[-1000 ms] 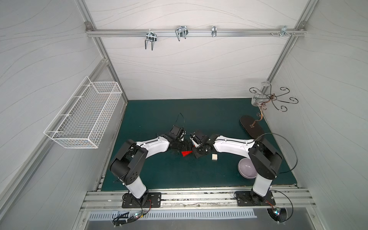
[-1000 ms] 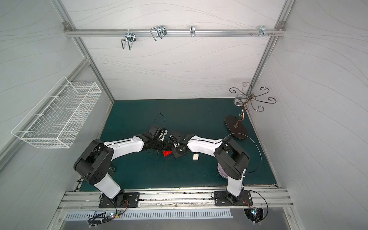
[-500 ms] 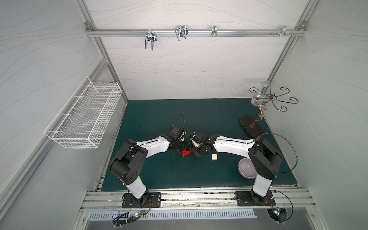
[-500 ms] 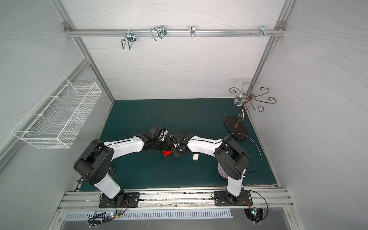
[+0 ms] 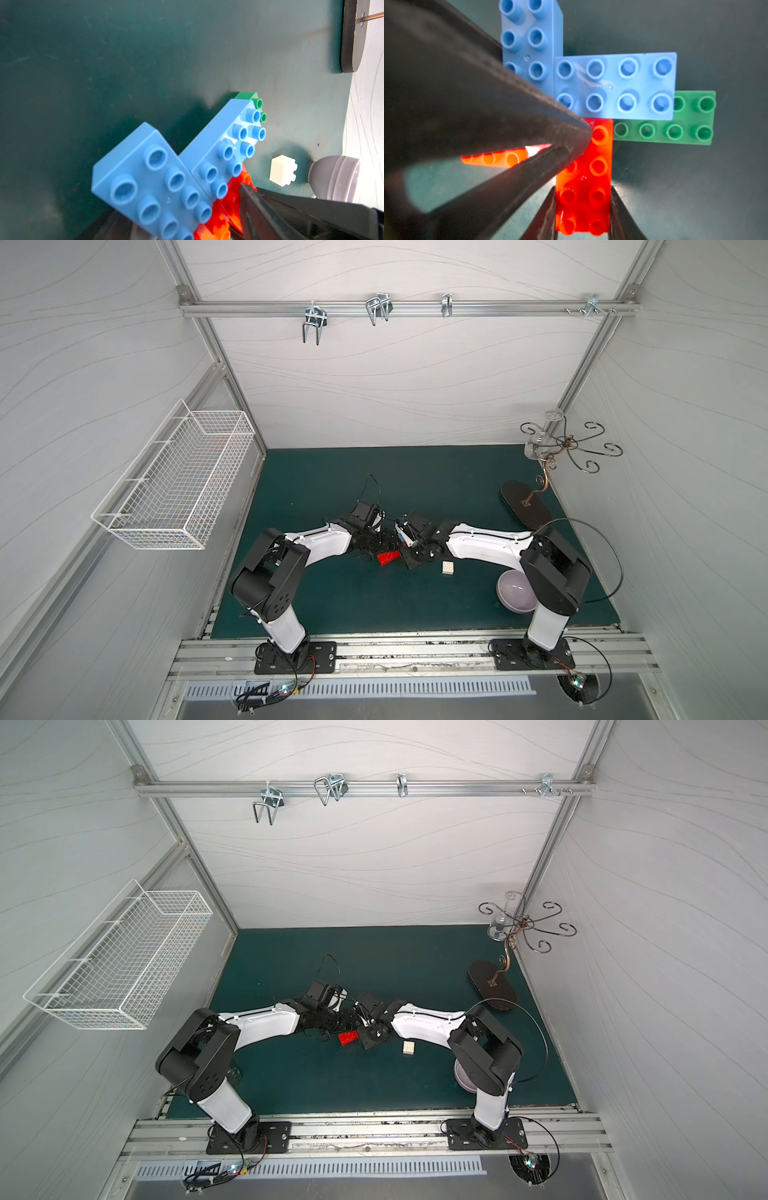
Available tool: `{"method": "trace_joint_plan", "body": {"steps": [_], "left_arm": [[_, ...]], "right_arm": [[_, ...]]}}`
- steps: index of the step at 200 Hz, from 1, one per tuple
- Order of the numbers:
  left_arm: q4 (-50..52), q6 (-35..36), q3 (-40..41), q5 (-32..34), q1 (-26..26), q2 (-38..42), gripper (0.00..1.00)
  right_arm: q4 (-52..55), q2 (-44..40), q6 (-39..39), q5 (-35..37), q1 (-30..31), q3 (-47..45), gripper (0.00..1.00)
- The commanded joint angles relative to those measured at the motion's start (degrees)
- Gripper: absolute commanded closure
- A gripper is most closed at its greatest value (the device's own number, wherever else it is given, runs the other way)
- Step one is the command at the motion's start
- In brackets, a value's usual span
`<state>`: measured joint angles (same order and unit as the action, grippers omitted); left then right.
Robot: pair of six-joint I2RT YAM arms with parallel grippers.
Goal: Assemble a small pinwheel with lego
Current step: Assemble the lego brick with the lego brick, then pick up the lego brick from the center of the board.
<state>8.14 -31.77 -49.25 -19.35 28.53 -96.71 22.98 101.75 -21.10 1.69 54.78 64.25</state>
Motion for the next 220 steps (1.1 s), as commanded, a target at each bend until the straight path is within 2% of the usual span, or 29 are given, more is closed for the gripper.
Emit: {"method": "trace_joint_plan", "body": {"steps": [1,53,95,123,131,159,178,220], "left_arm": [[7.9,0.2,1.9,9.7,-1.1,-4.3,0.23],[8.3,0.5,1.3,9.4,-1.0,-5.1,0.24],[7.1,0.9,1.5,8.1,-0.9,-4.1,0.22],[2.6,-0.5,2.6,5.4,-0.9,-0.1,0.11],[2.3,-0.9,1.9,4.5,-0.8,0.7,0.01],[6.2,-1.3,-1.0,4.7,-0.9,4.4,0.0],[8.1,-1.7,-0.9,5.0,-2.1,7.9,0.0],[10.5,-2.0,1.5,0.9,-4.3,17.0,0.0]], "right_arm": [[-0.2,-4.3,-0.3,-1.4,0.3,-1.9,0.51],[-1.7,-9.1,-0.5,-1.8,-1.4,-4.6,0.46],[-2.5,-17.6,-1.8,-1.6,-4.8,-9.2,0.45],[-2.6,-21.9,-1.3,-1.8,-7.9,-11.9,0.42],[-2.2,-22.5,-1.2,-2.1,-8.9,-12.5,0.42],[1.1,-23.9,-2.3,-3.3,-11.8,-13.8,0.42],[6.2,-24.5,-6.0,-1.5,-13.2,-14.0,0.41],[10.3,-22.9,-10.6,-0.7,-14.3,-15.9,0.42]]}}
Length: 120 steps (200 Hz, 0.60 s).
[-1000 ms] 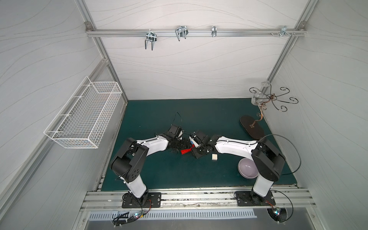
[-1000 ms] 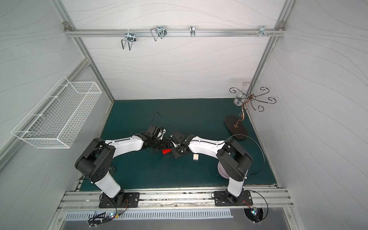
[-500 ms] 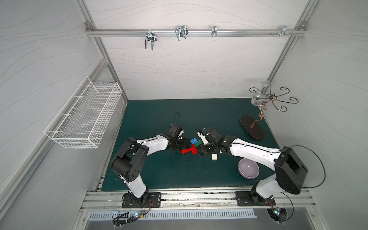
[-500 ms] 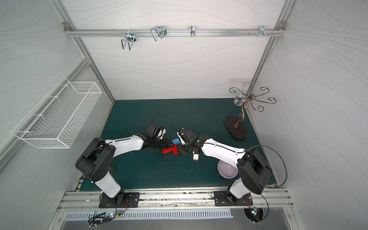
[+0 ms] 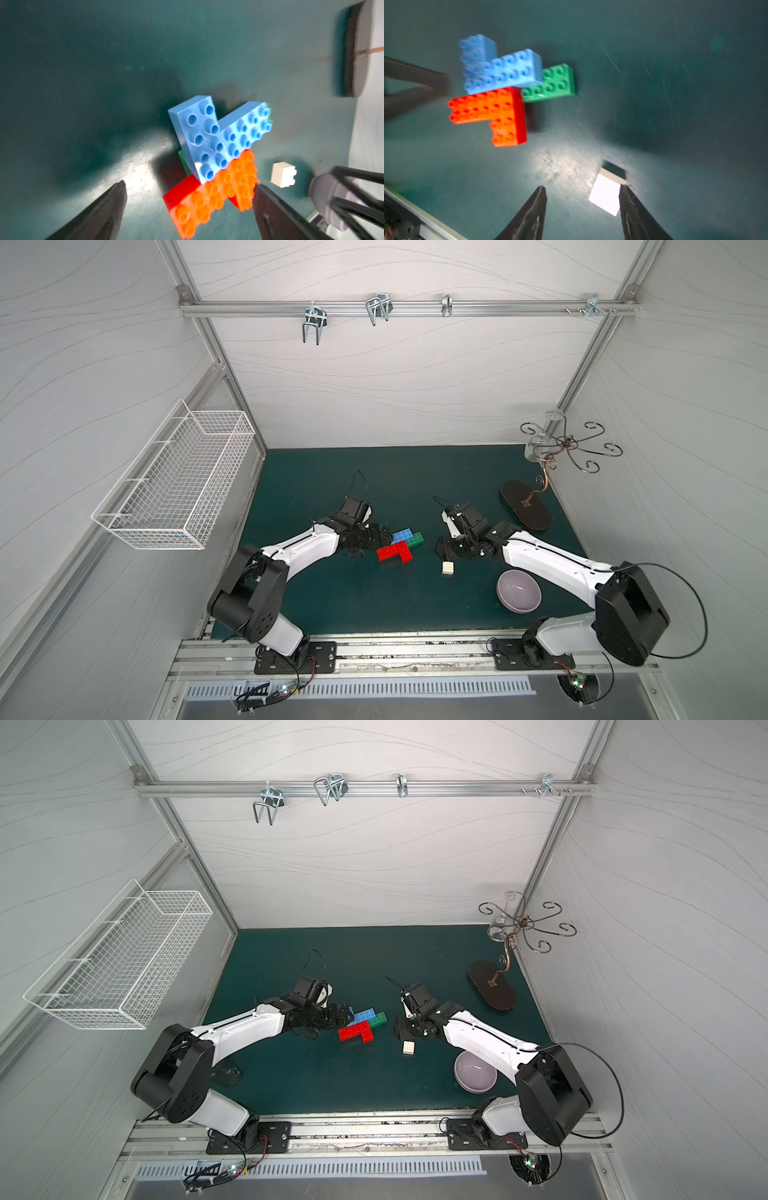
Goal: Assemble a small pinwheel with lego
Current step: Pick up the lego brick from the center of the board.
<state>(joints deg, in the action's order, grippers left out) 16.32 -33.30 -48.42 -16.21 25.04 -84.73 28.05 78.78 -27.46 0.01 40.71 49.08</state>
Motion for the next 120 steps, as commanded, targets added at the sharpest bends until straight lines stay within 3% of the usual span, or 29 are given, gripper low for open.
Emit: {"method": "trace_joint_plan", "body": {"steps": [1,26,93,120], "left_arm": [[2.4,-0.5,0.7,-2.4,-0.8,5.2,0.0],[3.5,-1.2,2.7,-5.5,-0.8,8.8,0.0],[3.2,-1.4,8.6,-4.8,-0.8,12.0,0.0],[2.7,-1.1,8.4,-4.6,-0.8,11.4,0.0]], "right_arm": [[5.4,0.2,-4.3,1.0,-0.3,-0.7,0.42],[5.6,1.3,-5.2,1.2,-0.5,-1.5,0.43],[1.5,9.9,-4.6,-0.9,0.2,-1.0,0.48],[0.7,11.3,-4.0,-0.8,0.3,-0.2,0.59]]}}
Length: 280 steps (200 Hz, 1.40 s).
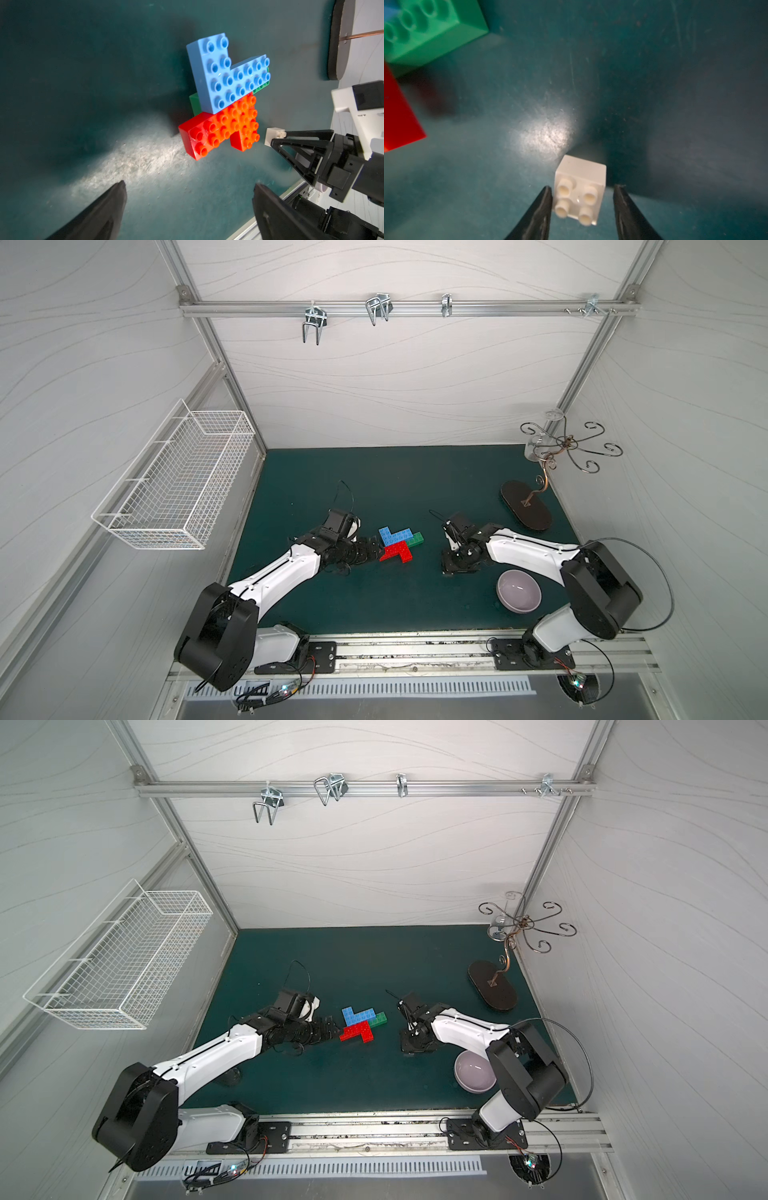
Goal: Assemble a small pinwheel with lego
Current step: Pick up the lego brick from the center of the board, then assemble the lego brick with the lego brick.
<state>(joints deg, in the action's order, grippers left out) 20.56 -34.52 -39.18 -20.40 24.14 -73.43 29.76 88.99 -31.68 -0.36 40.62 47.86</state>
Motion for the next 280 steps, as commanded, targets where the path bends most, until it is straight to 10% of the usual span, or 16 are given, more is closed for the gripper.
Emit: {"method": "trace_joint_plan", "body": {"steps": [1,59,110,169,280], "left_arm": [[-1.5,0.2,-0.8,-0.4,0.1,0.1,0.0],[-2.1,-0.1,-0.8,-0.4,0.0,-0.7,0.01],[-16.7,-11.5,3.4,-14.3,-9.0,-3.4,0.0],[-19.6,-11.6,0.9,-14.8,-9.2,-7.2,0.01],[-19.1,-9.2,1.4,-14.2,-9.3,-9.5,0.03]], "right_arm": [[-1.1,1.1,0.2,-0.5,0.4,1.1,0.59],[0.6,0.4,1.7,-0.8,0.8,2.5,0.8],[7.3,3.1,4.8,-5.5,1.9,20.1,0.8],[12.2,19.0,10.0,-6.4,7.5,38.7,0.79],[14.5,26.4,13.8,-3.1,10.4,42.5,0.78]]}}
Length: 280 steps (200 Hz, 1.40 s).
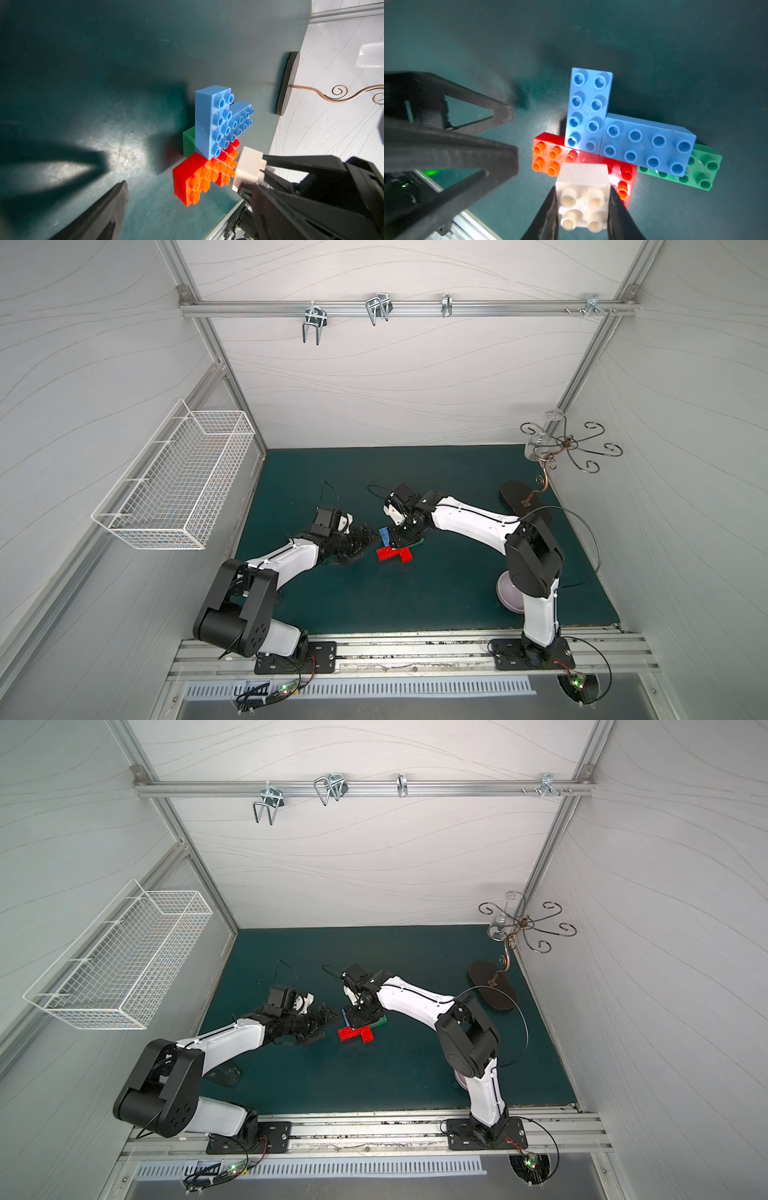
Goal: Assemble a small pinwheel with lego
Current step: Assemble the lego brick with the lego brick.
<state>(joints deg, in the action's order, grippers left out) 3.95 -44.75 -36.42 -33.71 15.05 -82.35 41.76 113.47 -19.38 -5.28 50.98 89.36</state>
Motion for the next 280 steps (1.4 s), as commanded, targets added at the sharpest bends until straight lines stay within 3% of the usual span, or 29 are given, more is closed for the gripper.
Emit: {"method": "trace_joint_plan", "body": {"steps": [1,64,153,230,280], "left_arm": [[-2.5,1.0,-1.4,-0.9,-0.2,-0.5,0.03],[-1.7,2.1,-1.2,-0.6,-0.1,-0.1,0.04],[-1.7,2.4,-1.1,-1.0,-0.1,-0.4,0.05],[-1.6,2.5,-0.8,-0.7,-0.1,-0.4,0.05],[-2.3,2.4,-0.8,-1.1,-0.1,-1.1,0.05]], "right_arm": [[2.4,1.9,1.5,1.8,0.1,1.0,0.78],[0.4,3.2,0.8,1.0,-0.4,0.7,0.78],[7.0,7.3,3.0,4.2,1.9,2.3,0.77],[12.1,15.1,-0.2,5.3,4.3,4.3,0.78],[8.2,15.8,-2.7,5.9,4.9,1.4,0.78]]}}
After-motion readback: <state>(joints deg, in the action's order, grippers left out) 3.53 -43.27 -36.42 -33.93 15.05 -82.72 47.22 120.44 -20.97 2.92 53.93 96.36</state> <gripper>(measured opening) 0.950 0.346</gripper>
